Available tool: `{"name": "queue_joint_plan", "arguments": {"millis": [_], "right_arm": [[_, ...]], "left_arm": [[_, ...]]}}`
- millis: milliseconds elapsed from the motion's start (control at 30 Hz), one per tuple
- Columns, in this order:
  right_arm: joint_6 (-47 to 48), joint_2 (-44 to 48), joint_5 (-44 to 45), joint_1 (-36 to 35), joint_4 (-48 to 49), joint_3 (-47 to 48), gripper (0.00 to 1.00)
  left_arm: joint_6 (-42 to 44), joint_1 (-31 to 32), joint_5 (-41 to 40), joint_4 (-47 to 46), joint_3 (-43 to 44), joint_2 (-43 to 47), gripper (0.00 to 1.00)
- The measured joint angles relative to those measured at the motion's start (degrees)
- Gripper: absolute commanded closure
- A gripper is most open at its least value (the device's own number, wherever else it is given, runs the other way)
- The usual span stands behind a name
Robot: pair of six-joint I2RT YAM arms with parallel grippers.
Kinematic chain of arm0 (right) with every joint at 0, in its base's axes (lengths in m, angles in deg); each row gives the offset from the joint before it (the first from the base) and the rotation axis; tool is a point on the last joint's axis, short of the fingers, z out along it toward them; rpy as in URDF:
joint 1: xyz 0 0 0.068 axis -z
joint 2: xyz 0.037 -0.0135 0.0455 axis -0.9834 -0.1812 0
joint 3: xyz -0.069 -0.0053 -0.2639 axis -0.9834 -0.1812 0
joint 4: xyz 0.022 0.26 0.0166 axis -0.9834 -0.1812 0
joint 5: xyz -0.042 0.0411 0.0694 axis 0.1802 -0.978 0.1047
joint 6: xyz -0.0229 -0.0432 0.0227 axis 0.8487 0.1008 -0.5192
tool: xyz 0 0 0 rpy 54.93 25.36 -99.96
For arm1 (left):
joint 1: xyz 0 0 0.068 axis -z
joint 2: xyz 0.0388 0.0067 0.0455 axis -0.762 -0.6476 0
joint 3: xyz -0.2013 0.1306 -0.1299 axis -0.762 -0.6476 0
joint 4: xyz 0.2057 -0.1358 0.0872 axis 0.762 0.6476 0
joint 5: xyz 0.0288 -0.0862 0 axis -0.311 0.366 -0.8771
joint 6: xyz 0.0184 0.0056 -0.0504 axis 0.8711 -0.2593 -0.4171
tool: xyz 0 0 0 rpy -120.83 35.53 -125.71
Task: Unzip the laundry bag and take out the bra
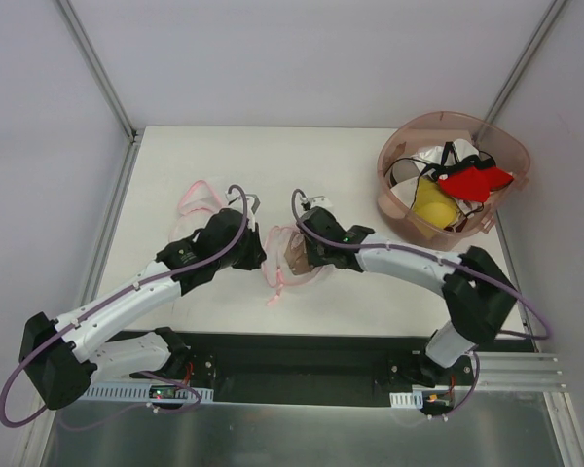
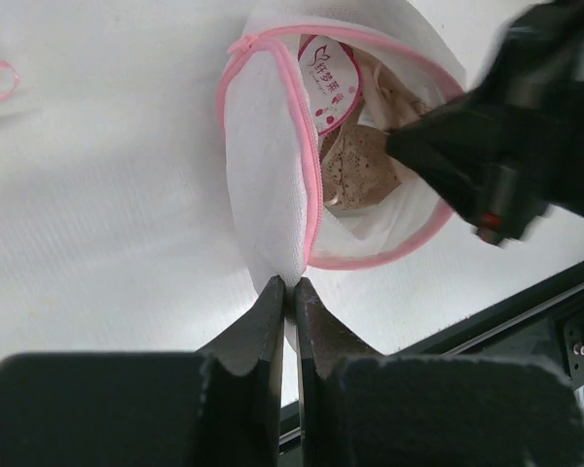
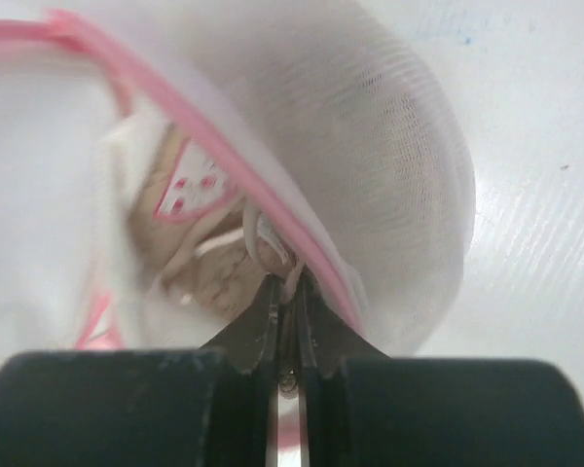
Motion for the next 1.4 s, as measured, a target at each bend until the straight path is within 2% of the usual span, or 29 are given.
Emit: {"name": "queue_joint_plan", "arguments": {"millis": [300,467,833,1200,1400], "right_arm": [[3.6,26.4,-11.2,0.0,6.4,-1.0,0.99],[3.6,32.9,-17.5,0.0,10.8,-1.0,0.99],[3.6,33.9,-22.2,1.0,13.0,0.5,0.99],[2.7,37.7,-18.6,8.8,17.7,3.2,0.99],[-0.4,32.7,-17.9,11.1,19.5,2.6,0.99]], "left_arm": [[-0.1,-1.2,0.1,-1.2,0.0,-3.2,1.00],[-0.6,-1.2,1.1,-2.1,-0.7,-6.3,1.00],[-0.9,-1.2,2.4,-3.8,-1.7,-9.2,1.00],[-2.1,-1.2,5.3,-5.3,-2.6,-10.6,1.00],[-2.7,-1.2,9.9,-5.7,-2.0,-9.4,1.00]]}}
